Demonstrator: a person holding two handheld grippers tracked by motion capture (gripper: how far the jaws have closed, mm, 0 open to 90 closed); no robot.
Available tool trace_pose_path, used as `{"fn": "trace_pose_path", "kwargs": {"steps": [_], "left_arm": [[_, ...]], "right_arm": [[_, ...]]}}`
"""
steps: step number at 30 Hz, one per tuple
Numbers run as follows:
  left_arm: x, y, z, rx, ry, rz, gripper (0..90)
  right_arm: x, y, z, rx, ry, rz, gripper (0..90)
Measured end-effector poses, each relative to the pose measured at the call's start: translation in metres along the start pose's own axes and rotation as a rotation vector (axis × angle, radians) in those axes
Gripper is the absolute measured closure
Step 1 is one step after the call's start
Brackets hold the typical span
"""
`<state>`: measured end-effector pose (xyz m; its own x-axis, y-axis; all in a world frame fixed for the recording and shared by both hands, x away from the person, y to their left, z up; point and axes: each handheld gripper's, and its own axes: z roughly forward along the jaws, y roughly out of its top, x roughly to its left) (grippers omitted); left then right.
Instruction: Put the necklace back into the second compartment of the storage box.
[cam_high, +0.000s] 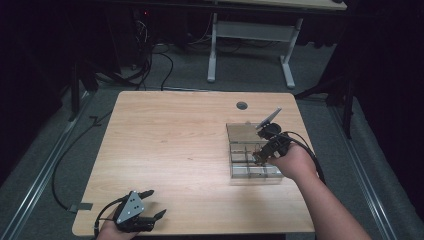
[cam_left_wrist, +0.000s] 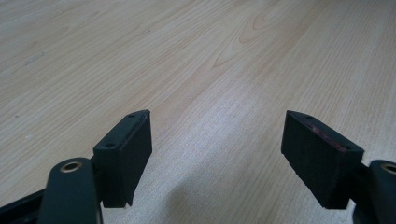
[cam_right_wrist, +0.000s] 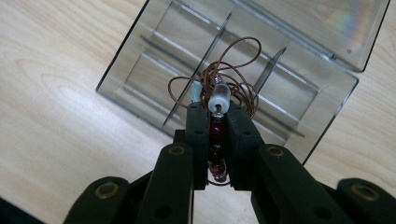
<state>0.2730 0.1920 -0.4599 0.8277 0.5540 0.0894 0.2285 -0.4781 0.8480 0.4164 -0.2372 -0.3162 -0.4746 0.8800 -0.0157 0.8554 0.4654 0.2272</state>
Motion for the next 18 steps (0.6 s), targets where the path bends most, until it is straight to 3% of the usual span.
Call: {"fn": "trace_pose_path", "kwargs": {"steps": [8, 18], "left_arm": [[0.0, 0.0, 0.0, 0.001, -0.004, 0.002, 25.0], [0.0, 0.0, 0.0, 0.003, -0.004, 0.005, 24.9]], "right_arm": [[-0.012, 0.018, 0.018, 0.008, 0.009, 0.031, 81.7], [-0.015, 0.032, 0.043, 0.035, 0.01, 0.027, 81.7]]}}
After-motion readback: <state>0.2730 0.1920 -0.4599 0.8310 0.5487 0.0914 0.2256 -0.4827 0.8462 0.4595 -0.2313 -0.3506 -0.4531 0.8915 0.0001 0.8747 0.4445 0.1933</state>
